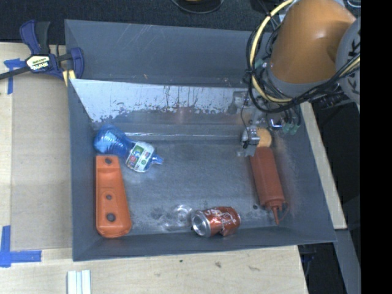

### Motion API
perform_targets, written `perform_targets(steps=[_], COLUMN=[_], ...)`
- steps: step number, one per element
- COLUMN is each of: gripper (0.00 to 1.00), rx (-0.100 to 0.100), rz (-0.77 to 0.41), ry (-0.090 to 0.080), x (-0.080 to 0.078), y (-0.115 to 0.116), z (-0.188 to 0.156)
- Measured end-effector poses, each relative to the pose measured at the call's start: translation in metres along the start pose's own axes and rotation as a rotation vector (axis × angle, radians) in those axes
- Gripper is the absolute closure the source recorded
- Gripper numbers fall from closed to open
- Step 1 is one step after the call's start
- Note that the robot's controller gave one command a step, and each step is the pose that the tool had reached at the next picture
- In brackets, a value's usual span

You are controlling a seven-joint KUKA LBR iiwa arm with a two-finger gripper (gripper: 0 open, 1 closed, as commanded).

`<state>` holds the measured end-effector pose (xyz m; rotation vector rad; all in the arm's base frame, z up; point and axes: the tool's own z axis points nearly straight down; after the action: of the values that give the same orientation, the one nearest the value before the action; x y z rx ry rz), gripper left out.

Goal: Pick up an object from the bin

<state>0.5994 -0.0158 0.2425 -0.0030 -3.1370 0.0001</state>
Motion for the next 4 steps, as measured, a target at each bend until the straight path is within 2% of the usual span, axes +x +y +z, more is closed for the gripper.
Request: perform_targets(steps=[1, 2, 3, 4], gripper=[0.0, 0.0, 0.0, 0.0], rx=[0.0, 0.0, 0.0, 0.0], rz=[0.0, 0.086, -0.039, 0.236], ry=[-0.009, -0.004, -0.01, -0.01], x=[-0.001, 0.012, 0.014, -0.002], y=[0.0, -0.059, -0.077, -0.081], z=[-0.005, 0.055, 0.082, 0.105])
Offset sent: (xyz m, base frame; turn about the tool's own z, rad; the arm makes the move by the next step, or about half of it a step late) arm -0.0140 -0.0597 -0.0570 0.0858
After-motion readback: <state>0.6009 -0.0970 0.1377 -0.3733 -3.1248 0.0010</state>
